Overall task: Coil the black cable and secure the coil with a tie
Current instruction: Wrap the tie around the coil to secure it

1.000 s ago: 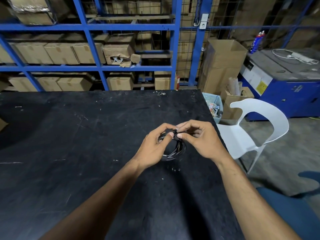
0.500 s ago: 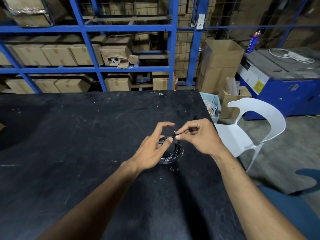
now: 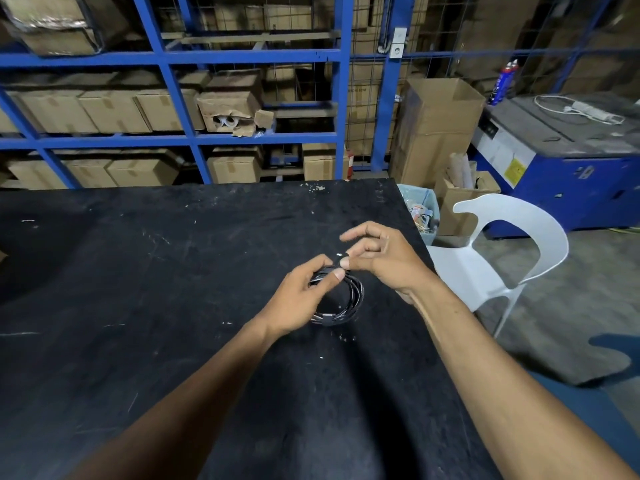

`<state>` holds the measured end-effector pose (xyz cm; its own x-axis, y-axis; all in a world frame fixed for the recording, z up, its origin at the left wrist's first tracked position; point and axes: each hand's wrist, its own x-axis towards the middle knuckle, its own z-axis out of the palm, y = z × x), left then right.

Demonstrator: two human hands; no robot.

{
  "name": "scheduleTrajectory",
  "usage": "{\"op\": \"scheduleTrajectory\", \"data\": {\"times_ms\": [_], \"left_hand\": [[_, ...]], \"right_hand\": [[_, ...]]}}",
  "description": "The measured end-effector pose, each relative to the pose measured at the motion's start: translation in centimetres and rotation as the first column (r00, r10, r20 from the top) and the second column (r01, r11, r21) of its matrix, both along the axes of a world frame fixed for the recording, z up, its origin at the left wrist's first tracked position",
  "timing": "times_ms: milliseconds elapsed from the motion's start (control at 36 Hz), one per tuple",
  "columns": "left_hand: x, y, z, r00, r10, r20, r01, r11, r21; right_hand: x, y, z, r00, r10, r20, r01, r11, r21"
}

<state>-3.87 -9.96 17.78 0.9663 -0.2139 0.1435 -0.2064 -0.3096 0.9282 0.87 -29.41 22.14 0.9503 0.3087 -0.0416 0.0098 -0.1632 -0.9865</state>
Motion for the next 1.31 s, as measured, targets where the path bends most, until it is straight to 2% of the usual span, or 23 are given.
{"op": "scheduleTrajectory", "data": {"times_ms": [56,111,167,222,306,444,500,583,722,917,1028,1167,1306], "left_hand": [[0.2,-0.3,0.0,0.996,0.046,-0.071,-0.058,0.983,-0.174],[0.4,-0.5,0.0,0.985,0.089,-0.149,-0.134,0.935,-0.329],[0.7,-0.8,0.1,0.968,0.139,-0.211,-0.217,0.882,-0.418],[1.0,-0.9,0.1,0.950,0.179,-0.257,-0.284,0.837,-0.467],[1.3,-0.9,0.0,0.922,0.232,-0.309,-0.369,0.765,-0.528],[1.8,-0.6,-0.5,0.868,0.315,-0.385,-0.490,0.676,-0.551],[2.0,-0.2,-1.0,0.847,0.346,-0.404,-0.524,0.674,-0.521],[2.0,0.3,-2.3,0.841,0.366,-0.398,-0.533,0.691,-0.489],[2.0,1.3,-5.7,0.824,0.378,-0.422,-0.529,0.780,-0.334],[2.1,2.8,-12.2,0.758,0.429,-0.492,-0.496,0.868,-0.008],[2.1,3.0,-15.3,0.746,0.405,-0.529,-0.378,0.911,0.165],[3.1,2.3,-19.2,0.697,0.479,-0.534,-0.328,0.875,0.358],[5.4,1.2,-22.5,0.636,0.535,-0.556,-0.365,0.844,0.394]], "right_hand": [[0.1,0.2,-0.3,0.998,0.040,-0.039,-0.036,0.995,0.096],[0.1,0.3,-1.0,0.995,0.064,-0.076,-0.059,0.996,0.070],[-0.3,0.3,-2.2,0.992,0.065,-0.112,-0.066,0.998,-0.005],[-1.0,0.5,-3.5,0.981,0.087,-0.173,-0.090,0.996,-0.010],[-1.9,1.1,-5.4,0.951,0.115,-0.288,-0.095,0.992,0.083],[-2.3,1.8,-7.0,0.930,-0.035,-0.367,0.135,0.959,0.251],[-2.0,1.8,-7.1,0.914,-0.162,-0.372,0.264,0.933,0.243],[-1.3,1.5,-7.5,0.887,-0.342,-0.310,0.390,0.914,0.109],[-0.3,1.1,-9.3,0.840,-0.461,-0.284,0.472,0.881,-0.034],[0.3,0.7,-14.8,0.799,-0.456,-0.393,0.414,0.890,-0.192],[0.4,0.6,-19.0,0.764,-0.459,-0.453,0.352,0.885,-0.304],[0.9,0.9,-24.1,0.742,-0.531,-0.409,0.350,0.827,-0.440],[2.9,1.1,-28.1,0.753,-0.551,-0.360,0.334,0.792,-0.511]]}}
